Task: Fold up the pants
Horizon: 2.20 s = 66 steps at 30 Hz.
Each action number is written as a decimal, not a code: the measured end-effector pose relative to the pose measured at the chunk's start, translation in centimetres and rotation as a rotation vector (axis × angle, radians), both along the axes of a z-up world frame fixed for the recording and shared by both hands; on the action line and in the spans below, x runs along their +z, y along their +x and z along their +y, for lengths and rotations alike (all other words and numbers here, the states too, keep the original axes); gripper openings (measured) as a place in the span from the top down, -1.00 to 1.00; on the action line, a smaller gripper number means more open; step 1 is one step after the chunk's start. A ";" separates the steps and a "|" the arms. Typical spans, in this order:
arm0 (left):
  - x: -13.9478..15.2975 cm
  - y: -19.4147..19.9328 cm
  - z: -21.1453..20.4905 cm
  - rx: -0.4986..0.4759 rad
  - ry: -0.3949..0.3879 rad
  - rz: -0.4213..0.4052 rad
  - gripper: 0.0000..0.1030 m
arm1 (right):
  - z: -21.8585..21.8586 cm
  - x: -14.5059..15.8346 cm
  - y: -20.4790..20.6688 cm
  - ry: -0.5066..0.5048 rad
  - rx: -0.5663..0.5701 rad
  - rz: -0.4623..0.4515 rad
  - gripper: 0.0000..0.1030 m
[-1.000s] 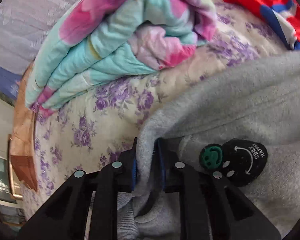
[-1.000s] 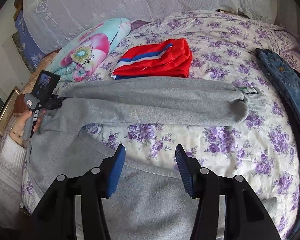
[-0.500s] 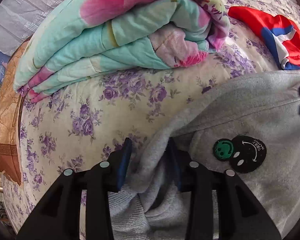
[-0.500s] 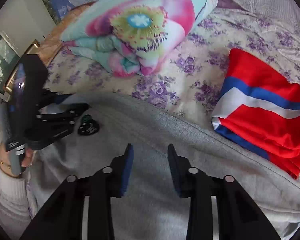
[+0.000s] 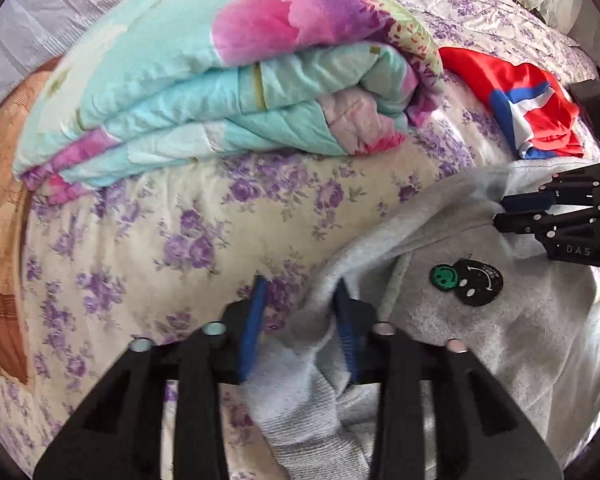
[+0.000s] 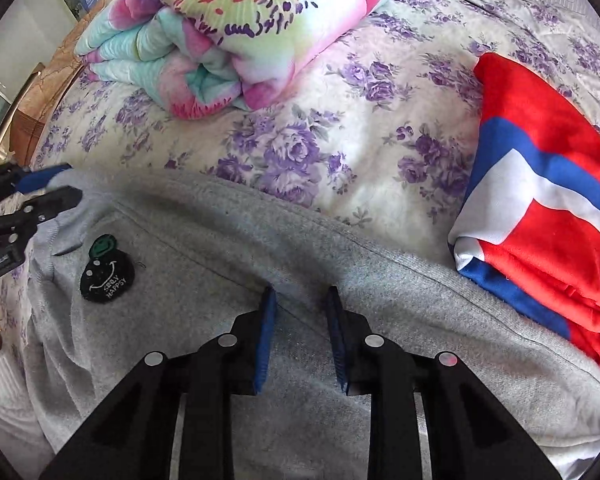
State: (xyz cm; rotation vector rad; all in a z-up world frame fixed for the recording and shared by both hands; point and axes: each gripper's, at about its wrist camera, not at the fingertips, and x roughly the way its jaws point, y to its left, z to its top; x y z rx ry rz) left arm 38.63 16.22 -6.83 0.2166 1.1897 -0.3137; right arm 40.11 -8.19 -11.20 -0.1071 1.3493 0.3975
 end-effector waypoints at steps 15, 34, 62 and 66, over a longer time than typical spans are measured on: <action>-2.1 -0.7 3.3 0.000 -0.130 0.033 0.70 | 3.7 0.6 4.7 -0.160 0.425 -0.080 -0.40; 8.1 -15.7 5.0 -0.011 -0.167 -0.206 0.72 | 1.9 14.7 -14.5 0.029 0.352 -0.398 0.77; 6.1 -35.2 10.9 0.057 -0.326 -0.247 0.28 | 3.3 0.8 -32.7 0.208 0.141 -0.218 0.72; 5.9 -34.3 2.7 0.035 -0.250 -0.246 0.28 | 2.2 1.1 -33.5 0.243 0.088 -0.224 0.60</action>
